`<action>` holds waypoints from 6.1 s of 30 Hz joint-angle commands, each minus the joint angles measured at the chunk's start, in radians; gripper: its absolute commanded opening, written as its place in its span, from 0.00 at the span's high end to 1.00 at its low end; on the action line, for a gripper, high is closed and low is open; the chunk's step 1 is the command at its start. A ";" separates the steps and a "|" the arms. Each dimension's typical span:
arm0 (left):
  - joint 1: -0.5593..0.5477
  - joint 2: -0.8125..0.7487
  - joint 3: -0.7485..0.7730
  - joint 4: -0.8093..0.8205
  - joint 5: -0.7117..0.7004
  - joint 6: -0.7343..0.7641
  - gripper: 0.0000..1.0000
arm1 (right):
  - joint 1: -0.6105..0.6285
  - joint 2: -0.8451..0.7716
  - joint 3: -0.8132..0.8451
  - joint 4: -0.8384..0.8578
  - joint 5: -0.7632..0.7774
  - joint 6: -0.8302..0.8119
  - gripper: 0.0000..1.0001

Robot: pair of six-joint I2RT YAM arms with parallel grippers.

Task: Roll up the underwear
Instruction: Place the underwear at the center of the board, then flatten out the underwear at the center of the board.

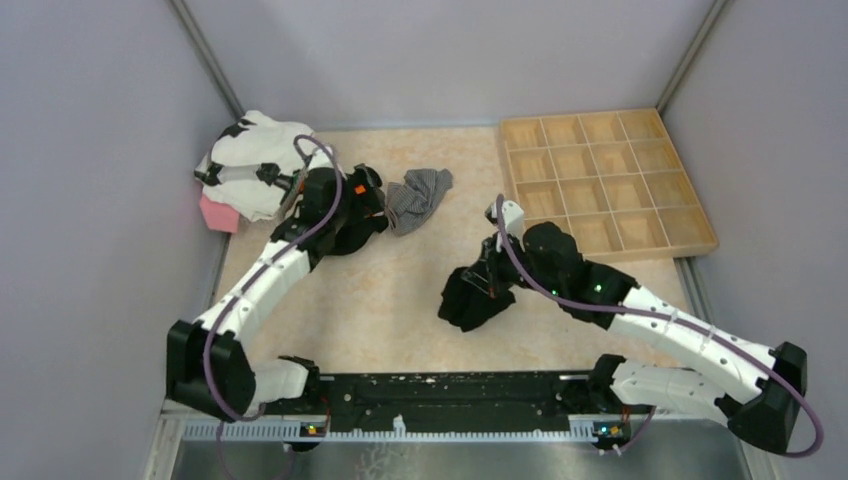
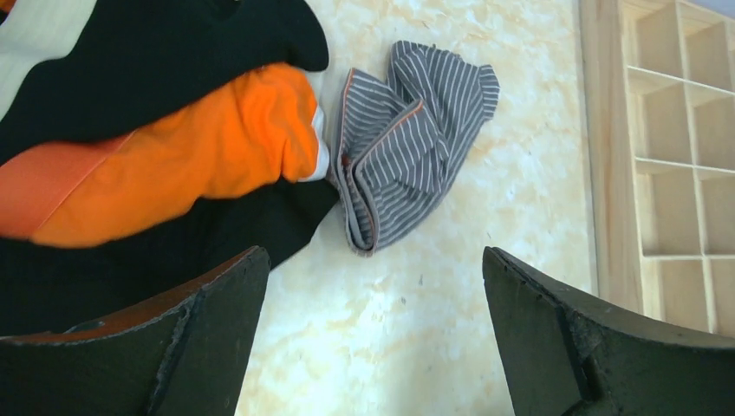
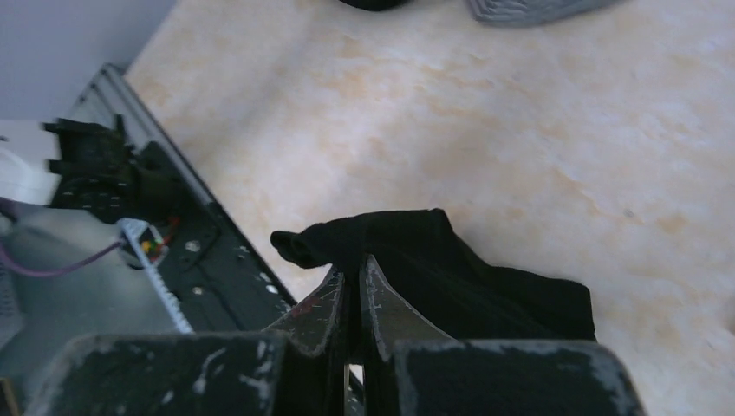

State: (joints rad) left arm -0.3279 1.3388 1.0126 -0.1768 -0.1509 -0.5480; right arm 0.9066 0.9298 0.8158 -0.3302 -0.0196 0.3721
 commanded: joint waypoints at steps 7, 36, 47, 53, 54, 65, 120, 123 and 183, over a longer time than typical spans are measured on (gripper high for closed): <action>0.055 -0.353 -0.161 -0.033 0.079 -0.016 0.01 | -0.004 0.014 0.073 0.232 -0.046 0.098 0.96; -0.119 -0.407 -0.583 -0.005 0.362 -0.180 0.09 | -0.048 -0.101 -0.333 0.076 0.278 0.219 0.26; -0.251 -0.302 -0.605 0.009 0.217 -0.248 0.18 | -0.047 -0.087 -0.352 0.100 0.233 0.239 0.26; -0.252 -0.236 -0.588 0.129 0.328 -0.226 0.37 | -0.048 -0.119 -0.360 0.092 0.236 0.245 0.26; -0.253 -0.226 -0.582 0.144 0.345 -0.221 0.43 | -0.048 -0.124 -0.360 0.090 0.239 0.247 0.26; -0.259 -0.195 -0.362 0.168 0.411 -0.075 1.00 | -0.048 -0.278 -0.384 0.042 0.330 0.271 0.26; -0.424 -0.599 -0.681 -0.069 -0.064 -0.370 0.07 | -0.199 0.622 0.112 0.152 -0.197 -0.045 0.33; -0.424 -0.620 -0.687 -0.080 -0.068 -0.372 0.07 | -0.209 0.699 0.150 0.157 -0.220 -0.054 0.35; -0.421 -0.710 -0.620 -0.136 -0.064 -0.303 0.01 | 0.021 0.131 -0.050 -0.041 0.187 0.173 0.43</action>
State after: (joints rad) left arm -0.7486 0.5877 0.4141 -0.3893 -0.2974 -0.8539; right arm 1.0409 1.1358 0.7902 -0.3492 0.1474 0.5224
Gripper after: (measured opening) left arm 0.988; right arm 0.543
